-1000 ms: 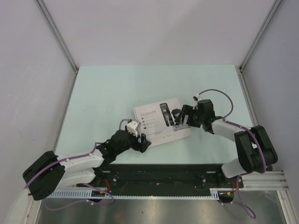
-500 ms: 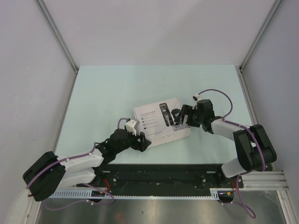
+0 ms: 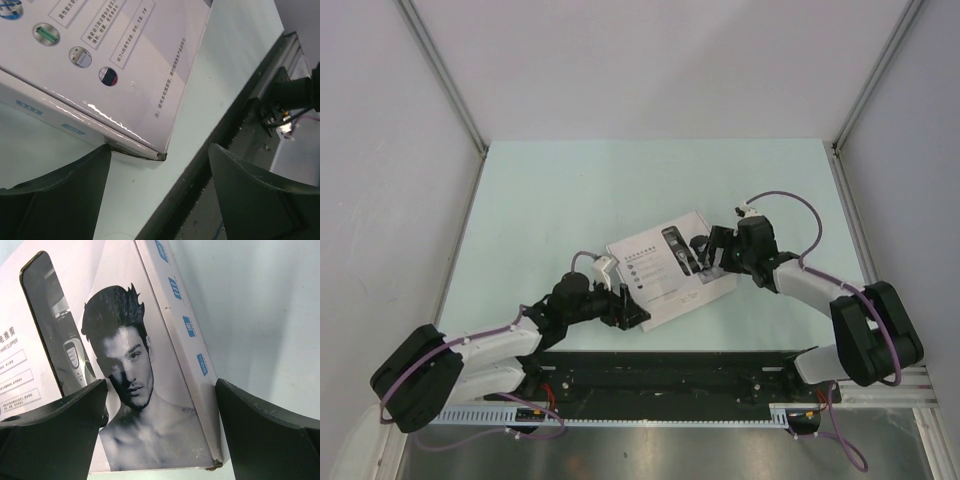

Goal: Sort the hair-cutting tools
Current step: Close the storage box at the center of the board.

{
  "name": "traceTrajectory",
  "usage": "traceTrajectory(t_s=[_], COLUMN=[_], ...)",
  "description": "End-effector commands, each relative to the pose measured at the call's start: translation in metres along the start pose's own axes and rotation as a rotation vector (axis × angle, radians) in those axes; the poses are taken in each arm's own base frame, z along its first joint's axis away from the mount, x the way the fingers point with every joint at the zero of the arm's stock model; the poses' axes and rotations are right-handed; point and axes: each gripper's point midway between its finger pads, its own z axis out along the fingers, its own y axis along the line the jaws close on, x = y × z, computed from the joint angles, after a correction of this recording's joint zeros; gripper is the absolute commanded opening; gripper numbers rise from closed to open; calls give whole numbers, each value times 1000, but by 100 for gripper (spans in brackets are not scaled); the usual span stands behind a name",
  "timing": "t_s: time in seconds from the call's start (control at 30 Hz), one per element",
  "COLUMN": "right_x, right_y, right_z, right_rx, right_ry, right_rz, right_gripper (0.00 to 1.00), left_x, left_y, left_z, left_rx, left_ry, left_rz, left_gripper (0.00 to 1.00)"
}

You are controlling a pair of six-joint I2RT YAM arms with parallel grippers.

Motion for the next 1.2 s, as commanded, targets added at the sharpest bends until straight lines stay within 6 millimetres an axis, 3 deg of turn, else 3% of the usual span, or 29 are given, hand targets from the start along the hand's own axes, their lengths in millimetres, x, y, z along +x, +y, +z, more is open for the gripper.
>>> traceTrajectory(t_s=[0.0, 0.1, 0.23, 0.4, 0.47, 0.5, 0.6, 0.63, 0.7, 0.8, 0.97, 1.03, 1.07, 1.1, 1.17], right_x=[16, 1, -6, 18, 23, 24, 41, 47, 61, 68, 82, 80, 85, 86, 87], right_y=[-38, -53, -49, -46, -50, -51, -48, -34, -22, 0, 11, 17, 18, 20, 25], right_z=[-18, -39, -67, -84, -94, -97, -103, -103, -104, -106, -94, -89, -86, -84, -80], right_rx=[243, 339, 321, 275, 281, 283, 230, 150, 60, -90, -164, -192, -197, -205, -224], right_ry=[-12, -114, -171, -130, -145, -148, -121, -84, -44, -37, -23, -35, -24, -21, -37], right_rz=[19, 52, 117, 185, 210, 223, 240, 241, 242, 281, 341, 375, 382, 384, 383], right_gripper=[95, 99, 100, 100, 100, 100, 100, 100, 100, 100, 100, 100, 100, 100, 100], left_x=[-22, -17, -12, -17, -14, -12, -22, -37, -47, -73, -113, -120, -138, -138, -160], left_y=[-57, -53, -51, -47, -39, -26, -13, -13, -13, -9, 17, 28, 21, 33, 28], left_z=[0, 5, 13, 17, 13, 11, -1, -7, -14, -24, -35, -29, -28, -19, -11], left_rx=[234, 224, 214, 193, 159, 91, -4, -25, -42, -99, -294, -360, -356, -388, -353], left_ry=[9, 41, 76, 60, 51, 45, -21, -92, -150, -274, -444, -434, -450, -411, -404], left_rz=[-18, -28, -26, -2, -7, -7, 27, 41, 46, 53, 36, 62, 93, 87, 79], left_gripper=[83, 83, 84, 91, 94, 97, 100, 100, 100, 100, 100, 100, 100, 100, 100])
